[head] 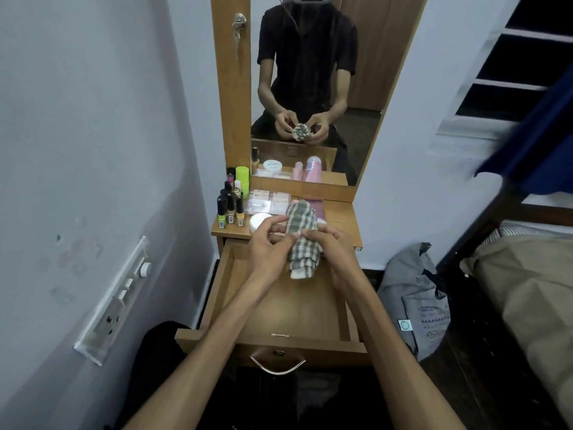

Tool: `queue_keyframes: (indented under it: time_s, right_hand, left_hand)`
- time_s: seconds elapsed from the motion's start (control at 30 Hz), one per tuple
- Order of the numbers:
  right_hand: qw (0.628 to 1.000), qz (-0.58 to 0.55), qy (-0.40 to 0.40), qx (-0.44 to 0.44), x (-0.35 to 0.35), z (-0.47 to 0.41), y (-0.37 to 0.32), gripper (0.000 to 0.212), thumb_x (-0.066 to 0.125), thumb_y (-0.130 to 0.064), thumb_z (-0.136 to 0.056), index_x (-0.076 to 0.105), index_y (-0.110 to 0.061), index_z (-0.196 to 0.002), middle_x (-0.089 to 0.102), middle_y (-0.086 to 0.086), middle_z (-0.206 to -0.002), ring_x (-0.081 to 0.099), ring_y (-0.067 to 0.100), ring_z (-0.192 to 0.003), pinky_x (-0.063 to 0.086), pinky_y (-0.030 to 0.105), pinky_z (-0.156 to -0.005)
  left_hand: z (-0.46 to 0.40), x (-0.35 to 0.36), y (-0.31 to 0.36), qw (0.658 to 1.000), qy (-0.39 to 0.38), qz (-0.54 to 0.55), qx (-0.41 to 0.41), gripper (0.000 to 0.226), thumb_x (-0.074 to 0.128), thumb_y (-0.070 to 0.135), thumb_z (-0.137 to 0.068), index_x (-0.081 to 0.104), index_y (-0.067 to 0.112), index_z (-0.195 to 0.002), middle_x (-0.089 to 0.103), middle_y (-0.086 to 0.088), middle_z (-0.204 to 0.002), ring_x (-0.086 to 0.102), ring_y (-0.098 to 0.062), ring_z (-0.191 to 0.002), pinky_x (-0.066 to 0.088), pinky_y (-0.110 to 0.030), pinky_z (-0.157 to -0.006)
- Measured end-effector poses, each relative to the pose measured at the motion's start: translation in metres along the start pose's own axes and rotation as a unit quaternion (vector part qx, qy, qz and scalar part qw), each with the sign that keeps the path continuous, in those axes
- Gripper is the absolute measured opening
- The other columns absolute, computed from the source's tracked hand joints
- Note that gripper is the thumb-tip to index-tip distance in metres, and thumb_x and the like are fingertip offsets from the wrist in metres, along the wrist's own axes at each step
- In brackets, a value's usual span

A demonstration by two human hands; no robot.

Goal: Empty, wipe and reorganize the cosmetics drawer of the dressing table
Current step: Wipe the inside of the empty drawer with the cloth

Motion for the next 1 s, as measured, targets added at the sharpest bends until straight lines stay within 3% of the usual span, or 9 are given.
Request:
queue_keyframes:
  time_s: [0.13, 0.2, 0.33, 0.4, 0.53, 0.63, 0.77, 0.9, 1.0]
  right_hand:
    - [0.998, -0.024, 0.062, -0.002, -0.036, -0.017, 0.001, 0.022, 0.077, -0.010, -0.086, 0.076, -0.008, -0.107, 0.080, 0.009, -0.098, 0.078, 0.024, -0.091, 0.062, 0.037, -0.080]
    - [0.996, -0.044, 0.082, -0.009, -0.052, -0.027, -0.002, 0.020, 0.076, -0.007, -0.087, 0.074, -0.004, -0.107, 0.079, 0.012, -0.095, 0.078, 0.023, -0.085, 0.063, 0.034, -0.072]
    - [0.991, -0.018, 0.133, -0.017, -0.085, -0.053, -0.009, 0.018, 0.073, -0.005, -0.089, 0.074, -0.004, -0.106, 0.078, 0.009, -0.092, 0.074, 0.010, -0.068, 0.057, 0.023, -0.056]
    - [0.988, 0.011, 0.156, -0.009, -0.101, -0.075, -0.006, 0.020, 0.074, -0.008, -0.087, 0.074, -0.007, -0.107, 0.077, 0.009, -0.093, 0.074, 0.010, -0.068, 0.058, 0.025, -0.057]
    - [0.982, 0.069, 0.175, 0.007, -0.117, -0.114, -0.004, 0.026, 0.074, -0.019, -0.078, 0.076, -0.016, -0.104, 0.078, 0.007, -0.098, 0.076, 0.021, -0.085, 0.064, 0.043, -0.082]
    - [0.978, 0.129, 0.165, 0.005, -0.118, -0.139, -0.004, 0.027, 0.073, -0.027, -0.076, 0.077, -0.021, -0.102, 0.077, 0.001, -0.099, 0.074, 0.020, -0.092, 0.062, 0.044, -0.088]
    - [0.965, 0.213, 0.156, 0.002, -0.116, -0.163, -0.001, 0.033, 0.074, -0.030, -0.082, 0.075, -0.017, -0.113, 0.074, 0.004, -0.115, 0.069, 0.022, -0.105, 0.058, 0.042, -0.096]
    - [0.941, 0.288, 0.173, -0.024, -0.118, -0.167, 0.001, 0.026, 0.071, -0.025, -0.086, 0.075, -0.017, -0.111, 0.075, 0.006, -0.112, 0.068, 0.024, -0.106, 0.051, 0.029, -0.087]
    - [0.924, 0.332, 0.184, -0.047, -0.121, -0.165, -0.003, 0.039, 0.071, -0.026, -0.084, 0.070, -0.018, -0.121, 0.077, 0.006, -0.102, 0.067, 0.021, -0.092, 0.042, 0.025, -0.075]
  left_hand:
    - [-0.008, 0.041, 0.005, 0.994, -0.038, -0.091, 0.053, 0.039, 0.074, 0.016, -0.090, 0.063, 0.020, -0.127, 0.065, 0.003, -0.116, 0.066, -0.008, -0.093, 0.057, -0.016, -0.068]
    - [-0.012, 0.061, 0.008, 0.985, -0.055, -0.139, 0.085, 0.041, 0.075, 0.017, -0.089, 0.062, 0.021, -0.128, 0.059, 0.003, -0.122, 0.062, -0.004, -0.095, 0.053, -0.010, -0.070]
    - [-0.020, 0.098, 0.008, 0.963, -0.100, -0.215, 0.130, 0.044, 0.073, 0.021, -0.089, 0.062, 0.019, -0.131, 0.053, 0.002, -0.124, 0.059, -0.009, -0.106, 0.048, -0.010, -0.082]
    - [-0.025, 0.115, 0.006, 0.947, -0.126, -0.257, 0.148, 0.044, 0.071, 0.021, -0.090, 0.062, 0.018, -0.133, 0.052, 0.003, -0.127, 0.055, -0.010, -0.112, 0.048, -0.016, -0.089]
    - [-0.039, 0.144, 0.000, 0.902, -0.161, -0.348, 0.198, 0.043, 0.065, 0.023, -0.088, 0.062, 0.018, -0.131, 0.052, 0.003, -0.129, 0.053, -0.015, -0.113, 0.048, -0.030, -0.095]
    - [-0.052, 0.158, -0.003, 0.855, -0.155, -0.425, 0.255, 0.040, 0.064, 0.027, -0.087, 0.062, 0.016, -0.126, 0.058, -0.001, -0.123, 0.057, -0.019, -0.107, 0.051, -0.039, -0.091]
    - [-0.068, 0.170, -0.011, 0.794, -0.167, -0.519, 0.268, 0.044, 0.059, 0.031, -0.086, 0.060, 0.017, -0.127, 0.061, -0.002, -0.124, 0.054, -0.021, -0.118, 0.037, -0.040, -0.105]
    - [-0.075, 0.175, -0.019, 0.771, -0.201, -0.547, 0.258, 0.044, 0.057, 0.033, -0.087, 0.058, 0.016, -0.128, 0.060, -0.003, -0.126, 0.052, -0.023, -0.125, 0.024, -0.048, -0.117]
    - [-0.075, 0.176, -0.021, 0.772, -0.222, -0.539, 0.254, 0.039, 0.056, 0.031, -0.088, 0.060, 0.015, -0.124, 0.059, -0.003, -0.125, 0.054, -0.023, -0.123, 0.017, -0.053, -0.121]
Point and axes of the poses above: each hand's wrist, its own z-axis away from the middle knuckle, its own x-axis out of the palm, y = z × x, the point moved 6 cm from there along -z, towards the middle knuckle
